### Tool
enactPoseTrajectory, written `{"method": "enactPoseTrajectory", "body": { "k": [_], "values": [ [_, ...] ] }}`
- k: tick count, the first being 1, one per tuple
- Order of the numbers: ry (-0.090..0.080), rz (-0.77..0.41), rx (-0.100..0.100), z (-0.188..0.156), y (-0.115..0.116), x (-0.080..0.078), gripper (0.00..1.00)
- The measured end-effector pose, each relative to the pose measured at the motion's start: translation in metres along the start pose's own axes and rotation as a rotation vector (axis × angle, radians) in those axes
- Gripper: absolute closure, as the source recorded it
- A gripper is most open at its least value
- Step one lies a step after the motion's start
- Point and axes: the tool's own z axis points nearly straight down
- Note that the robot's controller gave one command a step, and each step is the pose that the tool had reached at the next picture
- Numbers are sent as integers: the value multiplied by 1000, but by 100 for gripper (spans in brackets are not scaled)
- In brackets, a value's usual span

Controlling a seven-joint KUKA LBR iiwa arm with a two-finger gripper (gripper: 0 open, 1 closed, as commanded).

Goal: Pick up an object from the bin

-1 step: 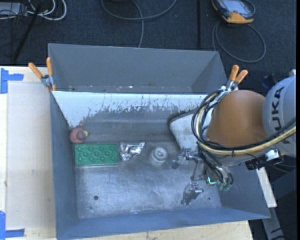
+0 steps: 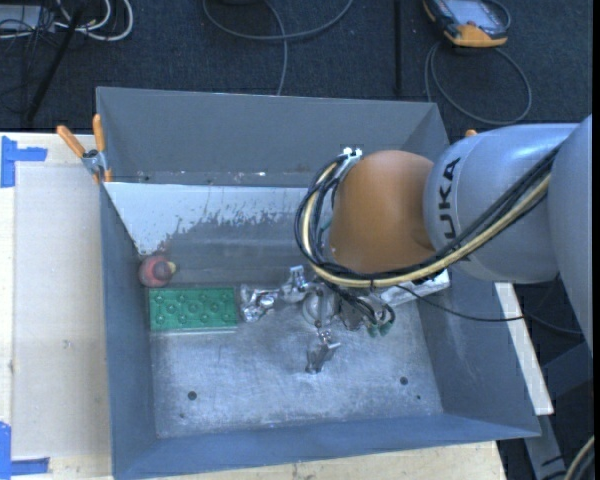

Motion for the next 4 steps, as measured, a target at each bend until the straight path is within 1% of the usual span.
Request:
{"method": "enactPoseTrajectory", "body": {
  "k": [1,2,3,4],
  "values": [
    [-4,-314,2,4,10,-62,0],
    [-8,-454,6,46,52,-80,0],
    [-1,-534,20,47,85,-95,0],
    [-9,-534,18,44,87,-97,100]
  ]
}}
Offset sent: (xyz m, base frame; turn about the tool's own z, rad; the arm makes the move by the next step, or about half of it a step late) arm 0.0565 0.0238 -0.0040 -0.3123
